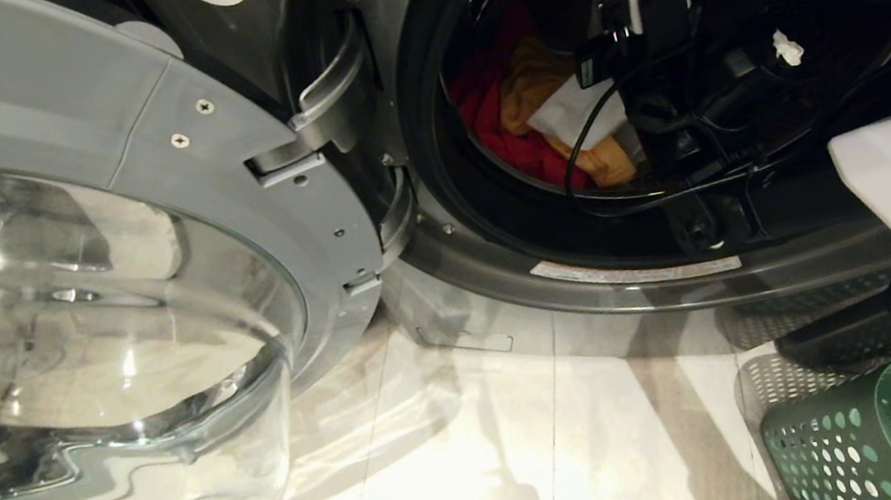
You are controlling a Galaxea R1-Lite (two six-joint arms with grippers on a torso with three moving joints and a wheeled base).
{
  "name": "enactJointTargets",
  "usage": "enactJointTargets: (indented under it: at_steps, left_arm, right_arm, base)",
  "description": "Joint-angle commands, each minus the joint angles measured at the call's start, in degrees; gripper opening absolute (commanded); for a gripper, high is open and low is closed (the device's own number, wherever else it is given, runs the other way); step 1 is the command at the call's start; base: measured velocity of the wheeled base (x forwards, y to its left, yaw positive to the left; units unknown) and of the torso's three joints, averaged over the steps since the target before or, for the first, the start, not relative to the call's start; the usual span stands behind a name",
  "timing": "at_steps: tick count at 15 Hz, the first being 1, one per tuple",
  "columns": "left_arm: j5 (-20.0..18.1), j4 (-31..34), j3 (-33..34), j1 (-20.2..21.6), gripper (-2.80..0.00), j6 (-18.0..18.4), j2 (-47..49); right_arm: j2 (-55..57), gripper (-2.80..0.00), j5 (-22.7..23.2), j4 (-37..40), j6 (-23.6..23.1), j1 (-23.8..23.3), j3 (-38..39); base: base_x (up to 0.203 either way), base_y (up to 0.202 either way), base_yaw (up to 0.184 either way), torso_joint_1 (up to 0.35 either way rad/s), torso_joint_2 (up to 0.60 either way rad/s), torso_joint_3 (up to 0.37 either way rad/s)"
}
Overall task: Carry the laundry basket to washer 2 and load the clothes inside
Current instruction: Place the clothes into the washing machine
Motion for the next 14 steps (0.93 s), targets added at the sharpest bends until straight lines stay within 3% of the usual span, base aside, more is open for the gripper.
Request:
enactJointTargets:
  at_steps: [1, 2, 8, 10, 14]
  left_arm:
    - [0.00, -0.02, 0.44, 0.02, -2.80, -0.03, 0.00]
    - [0.00, -0.02, 0.44, 0.02, -2.80, -0.03, 0.00]
    - [0.00, -0.02, 0.44, 0.02, -2.80, -0.03, 0.00]
    - [0.00, -0.02, 0.44, 0.02, -2.80, -0.03, 0.00]
    - [0.00, -0.02, 0.44, 0.02, -2.80, -0.03, 0.00]
  right_arm:
    - [4.24, -1.16, 0.57, 1.57, -0.64, -1.25, -4.06]
    - [5.27, 0.00, 0.88, 3.92, -0.62, -2.47, -4.42]
    - [-1.20, 0.00, 0.90, 10.26, 2.68, -4.24, 0.85]
    - [-5.81, 0.00, 0.60, 11.65, 4.73, -3.43, 8.80]
    - [-18.45, 0.00, -2.35, 14.61, 8.38, -1.66, 32.61]
  base:
    - [0.000, 0.000, 0.000, 0.000, 0.00, 0.000]
    - [0.000, 0.000, 0.000, 0.000, 0.00, 0.000]
    - [0.000, 0.000, 0.000, 0.000, 0.00, 0.000]
    - [0.000, 0.000, 0.000, 0.000, 0.00, 0.000]
    - [0.000, 0.000, 0.000, 0.000, 0.00, 0.000]
